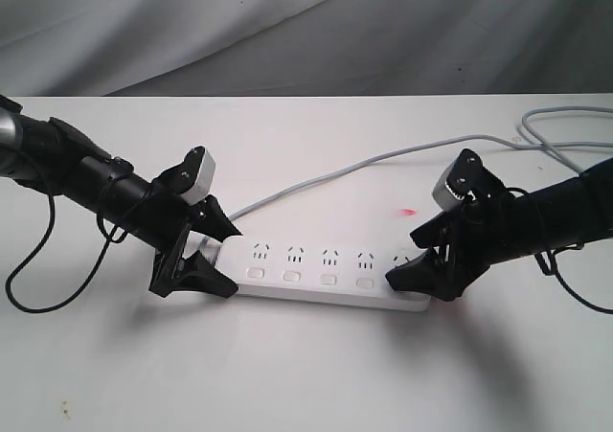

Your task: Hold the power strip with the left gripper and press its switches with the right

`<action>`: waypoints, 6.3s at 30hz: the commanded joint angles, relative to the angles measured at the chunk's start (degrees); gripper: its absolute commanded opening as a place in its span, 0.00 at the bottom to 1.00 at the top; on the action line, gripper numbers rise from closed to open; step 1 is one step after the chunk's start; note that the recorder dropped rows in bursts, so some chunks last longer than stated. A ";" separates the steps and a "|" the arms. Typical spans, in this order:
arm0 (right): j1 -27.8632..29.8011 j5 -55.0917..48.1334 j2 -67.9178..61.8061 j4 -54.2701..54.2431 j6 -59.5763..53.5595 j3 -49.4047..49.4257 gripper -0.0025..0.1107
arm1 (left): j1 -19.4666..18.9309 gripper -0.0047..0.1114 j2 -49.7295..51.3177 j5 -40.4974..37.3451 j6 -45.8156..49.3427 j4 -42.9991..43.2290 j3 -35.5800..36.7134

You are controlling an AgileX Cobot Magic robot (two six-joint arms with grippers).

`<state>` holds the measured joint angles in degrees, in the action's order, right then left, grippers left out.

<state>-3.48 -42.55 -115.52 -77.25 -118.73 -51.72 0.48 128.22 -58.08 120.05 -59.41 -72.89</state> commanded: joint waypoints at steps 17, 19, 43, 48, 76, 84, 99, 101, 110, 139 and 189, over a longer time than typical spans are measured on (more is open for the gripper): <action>0.37 12.75 -1.53 9.48 2.22 1.25 0.71 | 0.14 0.39 0.09 -0.21 -0.10 0.03 -0.07; 0.76 13.02 -1.53 10.40 2.61 1.25 0.71 | 0.14 0.39 0.09 -0.21 -0.10 0.03 -0.07; 1.67 12.75 3.09 10.71 4.43 1.25 0.71 | 0.14 0.39 0.09 -0.21 -0.10 0.03 -0.07; 1.67 2.65 5.75 -2.07 -3.97 0.89 0.71 | 0.14 0.39 0.09 -0.21 -0.10 0.03 -0.07; 1.67 18.58 51.04 1.01 34.10 0.52 0.71 | 0.14 0.39 0.09 -0.21 -0.10 0.03 -0.07; 1.67 22.83 62.22 4.23 40.42 0.52 0.71 | 0.14 0.39 0.09 -0.21 -0.10 0.03 -0.07; 1.67 12.10 79.73 5.29 53.68 0.52 0.19 | 0.14 0.39 0.09 -0.21 -0.10 0.03 -0.07; 1.67 7.83 81.81 5.29 53.68 0.52 0.17 | 0.14 0.39 0.09 -0.21 -0.10 0.03 -0.07; 1.67 2.96 90.17 6.84 53.68 0.52 0.16 | 0.14 0.39 0.09 -0.21 -0.10 0.03 -0.07; 1.67 12.63 93.28 7.86 56.36 0.29 0.16 | 0.14 0.39 0.09 -0.21 -0.10 0.03 -0.07; 12.75 25.32 93.51 68.98 117.34 33.70 0.16 | 0.14 0.39 0.09 -0.21 -0.10 0.03 -0.07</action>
<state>8.79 -17.04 -22.26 -10.56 -1.21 -18.27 0.74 128.22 -57.98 120.05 -59.65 -72.89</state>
